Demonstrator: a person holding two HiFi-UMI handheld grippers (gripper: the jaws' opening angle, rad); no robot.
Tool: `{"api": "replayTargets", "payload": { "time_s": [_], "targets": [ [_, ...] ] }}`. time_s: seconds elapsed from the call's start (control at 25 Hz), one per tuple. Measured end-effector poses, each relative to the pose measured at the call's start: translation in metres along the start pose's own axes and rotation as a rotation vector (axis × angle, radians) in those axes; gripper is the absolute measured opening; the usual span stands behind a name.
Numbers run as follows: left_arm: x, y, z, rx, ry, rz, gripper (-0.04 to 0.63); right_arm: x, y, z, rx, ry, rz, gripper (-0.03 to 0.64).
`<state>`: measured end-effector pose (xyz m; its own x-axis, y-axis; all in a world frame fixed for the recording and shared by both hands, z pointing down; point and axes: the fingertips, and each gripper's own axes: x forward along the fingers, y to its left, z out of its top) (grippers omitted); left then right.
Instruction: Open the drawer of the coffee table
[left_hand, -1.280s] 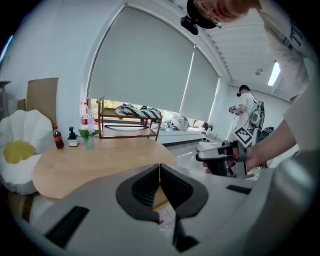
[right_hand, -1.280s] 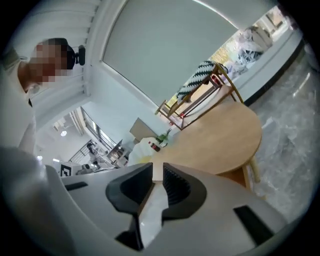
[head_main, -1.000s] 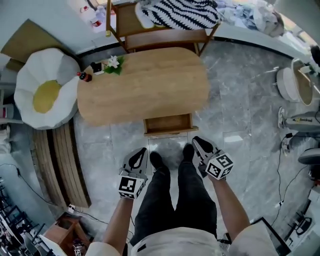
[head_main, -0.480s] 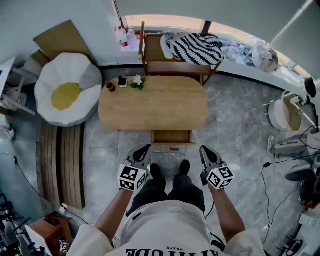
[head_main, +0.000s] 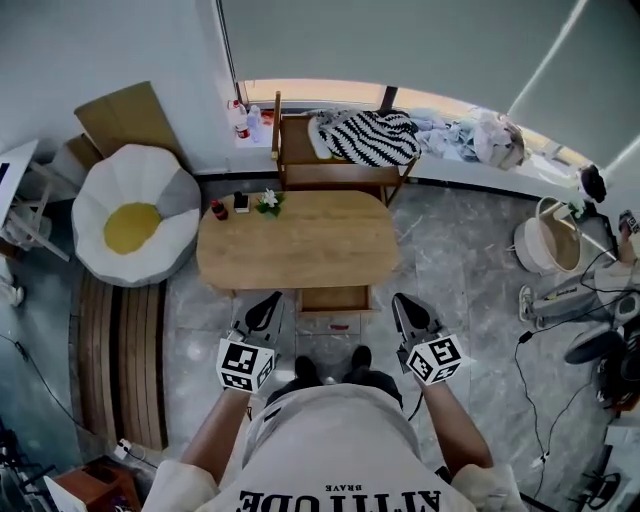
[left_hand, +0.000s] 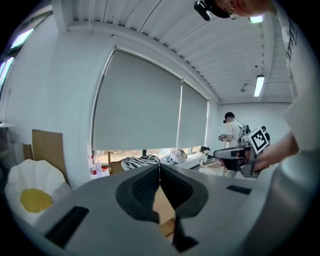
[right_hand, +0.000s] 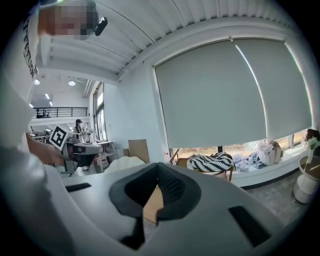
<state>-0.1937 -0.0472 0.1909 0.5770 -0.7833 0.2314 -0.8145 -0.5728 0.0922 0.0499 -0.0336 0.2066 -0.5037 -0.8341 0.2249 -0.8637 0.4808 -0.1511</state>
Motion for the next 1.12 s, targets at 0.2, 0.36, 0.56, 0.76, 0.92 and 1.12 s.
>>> {"api": "replayTargets", "payload": {
  "time_s": [0.2, 0.36, 0.56, 0.76, 0.92, 1.12],
  "targets": [
    [-0.011, 0.006, 0.016, -0.011, -0.041, 0.009, 0.020, -0.010, -0.002, 0.018, -0.024, -0.012, -0.043, 0.017],
    [-0.009, 0.008, 0.013, -0.040, -0.030, -0.013, 0.020, -0.015, 0.006, 0.019, -0.053, 0.029, 0.003, 0.017],
    [0.000, -0.003, 0.006, 0.010, -0.013, -0.010, 0.018, -0.026, 0.003, 0.024, -0.089, 0.031, -0.006, 0.017],
    [-0.002, -0.039, 0.010, 0.006, -0.030, 0.010, 0.018, -0.056, 0.005, 0.021, -0.109, 0.016, 0.054, 0.018],
    [-0.008, -0.067, 0.017, 0.022, -0.051, 0.043, 0.020, -0.080, 0.002, 0.015, -0.121, 0.009, 0.087, 0.018],
    [-0.025, -0.110, 0.022, 0.038, -0.067, 0.096, 0.018, -0.121, -0.006, 0.014, -0.128, -0.003, 0.142, 0.018]
  ]
}}
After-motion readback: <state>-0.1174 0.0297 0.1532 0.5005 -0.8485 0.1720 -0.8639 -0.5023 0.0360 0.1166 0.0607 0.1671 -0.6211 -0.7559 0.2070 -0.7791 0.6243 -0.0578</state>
